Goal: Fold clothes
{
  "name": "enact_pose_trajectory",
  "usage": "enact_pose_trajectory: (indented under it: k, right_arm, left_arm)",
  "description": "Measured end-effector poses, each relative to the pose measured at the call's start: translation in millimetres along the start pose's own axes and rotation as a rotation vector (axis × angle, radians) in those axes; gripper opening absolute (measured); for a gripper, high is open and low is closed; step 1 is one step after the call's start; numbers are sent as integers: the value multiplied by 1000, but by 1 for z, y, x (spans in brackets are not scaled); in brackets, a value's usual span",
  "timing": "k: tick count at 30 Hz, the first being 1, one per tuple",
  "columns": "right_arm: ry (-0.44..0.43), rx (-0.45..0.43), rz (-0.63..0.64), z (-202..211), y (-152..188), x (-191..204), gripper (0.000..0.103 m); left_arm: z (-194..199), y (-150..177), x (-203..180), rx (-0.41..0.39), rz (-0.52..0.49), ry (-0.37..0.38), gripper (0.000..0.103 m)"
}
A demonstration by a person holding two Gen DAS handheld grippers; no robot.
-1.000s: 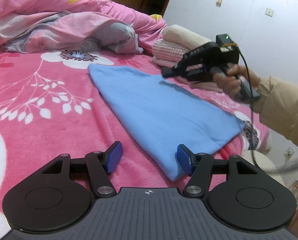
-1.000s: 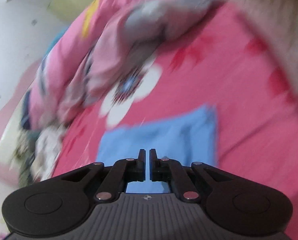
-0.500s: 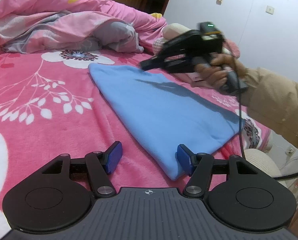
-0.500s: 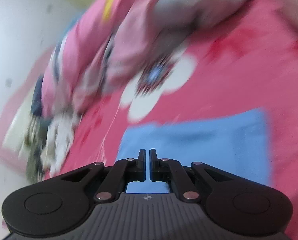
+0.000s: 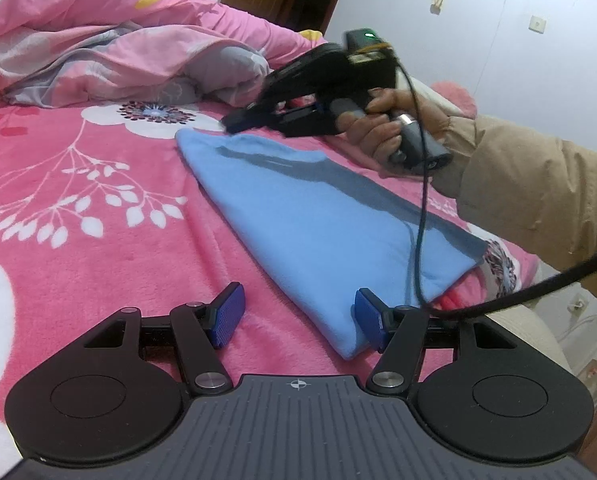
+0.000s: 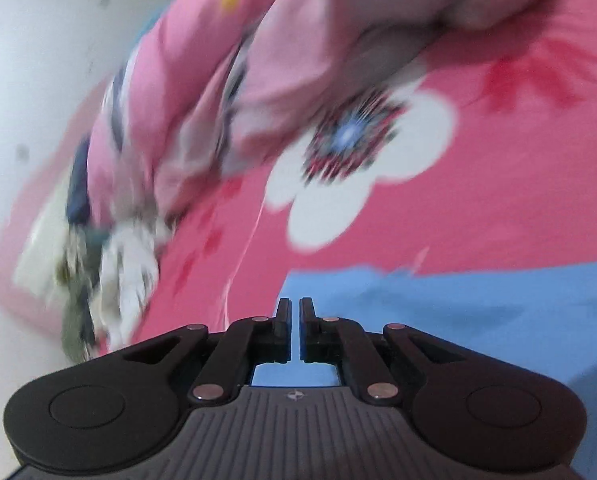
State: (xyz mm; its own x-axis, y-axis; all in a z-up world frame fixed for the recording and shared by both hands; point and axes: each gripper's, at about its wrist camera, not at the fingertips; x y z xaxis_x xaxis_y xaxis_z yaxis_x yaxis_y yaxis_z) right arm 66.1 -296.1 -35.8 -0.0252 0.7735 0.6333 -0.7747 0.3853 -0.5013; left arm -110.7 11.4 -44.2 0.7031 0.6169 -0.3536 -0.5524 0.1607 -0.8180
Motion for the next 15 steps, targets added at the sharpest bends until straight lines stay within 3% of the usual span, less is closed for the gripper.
enact_pose_trajectory:
  k: [1,4,7,10,13,15]
  right_arm:
    - [35,14,10,-4,1,-1,3]
    - [153,-57,-48,6,-3,-25,0]
    - [279,-233,-112,64,-4,-38,4]
    - [179,-265,-111,109,11,-29,4]
    - [-29,-197,-185,128,45,-33,7]
    - [-29,-150,-205,121,65,-38,7]
  left_arm:
    - [0,0,0,-1,-3,2,61]
    - [0,0,0,-1,0,4,61]
    - [0,0,1,-1,3,7,61]
    - [0,0,2,0,4,8,62]
    - [-1,-1,1,3,3,5,62]
    - [-1,-2,0,8,-3,-1,62]
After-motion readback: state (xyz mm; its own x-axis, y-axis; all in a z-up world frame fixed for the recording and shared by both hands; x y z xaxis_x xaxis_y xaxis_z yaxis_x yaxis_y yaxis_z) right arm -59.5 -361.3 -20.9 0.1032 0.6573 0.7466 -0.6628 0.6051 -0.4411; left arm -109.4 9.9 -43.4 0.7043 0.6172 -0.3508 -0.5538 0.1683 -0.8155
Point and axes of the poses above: each gripper's, at about its wrist camera, not at the fingertips, and z roughly against the way its jaws point, x to its left, y to its underside, and after that the axes turned 3 degrees about z, right-handed
